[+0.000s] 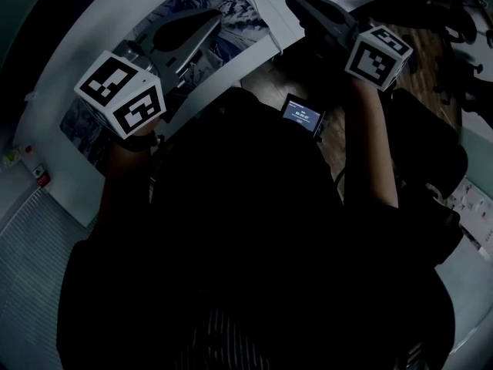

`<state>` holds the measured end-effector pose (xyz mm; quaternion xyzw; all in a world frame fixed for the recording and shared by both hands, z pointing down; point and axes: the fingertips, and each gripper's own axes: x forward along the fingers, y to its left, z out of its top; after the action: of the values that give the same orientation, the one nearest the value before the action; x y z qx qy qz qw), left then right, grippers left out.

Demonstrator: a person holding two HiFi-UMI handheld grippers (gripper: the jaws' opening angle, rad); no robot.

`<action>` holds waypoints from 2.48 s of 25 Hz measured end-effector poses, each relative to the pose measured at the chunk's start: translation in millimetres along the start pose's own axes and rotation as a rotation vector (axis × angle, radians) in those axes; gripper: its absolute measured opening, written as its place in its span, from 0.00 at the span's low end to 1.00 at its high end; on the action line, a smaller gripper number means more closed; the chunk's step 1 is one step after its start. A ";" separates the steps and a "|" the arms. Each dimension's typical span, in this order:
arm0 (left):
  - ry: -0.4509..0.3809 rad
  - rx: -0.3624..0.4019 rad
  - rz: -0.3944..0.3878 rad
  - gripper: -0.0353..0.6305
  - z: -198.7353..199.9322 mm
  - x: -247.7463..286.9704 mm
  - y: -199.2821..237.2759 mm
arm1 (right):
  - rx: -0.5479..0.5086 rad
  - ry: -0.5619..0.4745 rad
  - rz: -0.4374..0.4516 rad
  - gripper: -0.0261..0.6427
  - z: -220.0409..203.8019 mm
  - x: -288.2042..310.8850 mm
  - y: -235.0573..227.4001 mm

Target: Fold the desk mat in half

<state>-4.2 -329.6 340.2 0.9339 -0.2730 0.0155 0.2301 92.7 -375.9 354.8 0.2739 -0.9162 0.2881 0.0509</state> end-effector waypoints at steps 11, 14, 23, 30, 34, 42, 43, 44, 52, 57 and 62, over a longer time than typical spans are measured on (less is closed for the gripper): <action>-0.029 -0.102 0.184 0.06 -3.8 -12.0 51.6 | 0.023 0.242 -0.090 0.06 -70.9 44.0 -116.3; -0.030 -0.150 0.214 0.06 -17.8 -19.0 62.8 | 0.067 0.336 -0.103 0.18 -113.5 53.7 -146.2; -0.030 -0.219 0.347 0.06 -21.8 -49.0 74.4 | 0.041 0.699 -0.166 0.28 -233.4 54.8 -207.1; 0.005 -0.203 0.403 0.06 -26.7 -46.2 78.0 | 0.106 0.838 -0.131 0.29 -282.1 60.6 -212.8; 0.031 -0.211 0.420 0.06 -32.4 -45.0 75.5 | 0.112 0.857 -0.125 0.13 -285.9 61.8 -216.0; 0.024 -0.208 0.475 0.06 -31.7 -50.8 85.5 | 0.133 0.878 -0.066 0.06 -283.4 63.0 -207.4; 0.019 -0.207 0.475 0.06 -30.8 -50.6 86.0 | 0.131 0.874 -0.059 0.06 -281.8 63.2 -206.1; 0.015 -0.206 0.474 0.06 -30.2 -50.5 86.4 | 0.125 0.868 -0.053 0.06 -279.5 63.9 -205.0; -0.001 -0.179 0.438 0.06 -16.2 -41.3 85.3 | 0.073 0.837 0.026 0.06 -258.4 70.6 -195.1; 0.020 -0.149 0.445 0.06 -2.7 -33.7 82.0 | 0.084 0.851 0.104 0.06 -254.2 65.0 -188.2; 0.011 -0.145 0.456 0.06 8.2 -40.4 99.4 | 0.044 0.811 0.120 0.06 -236.9 71.8 -184.5</action>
<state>-90.8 -386.9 368.5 0.8290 -0.4760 0.0527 0.2888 114.8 -404.4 661.5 0.0852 -0.8298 0.3946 0.3852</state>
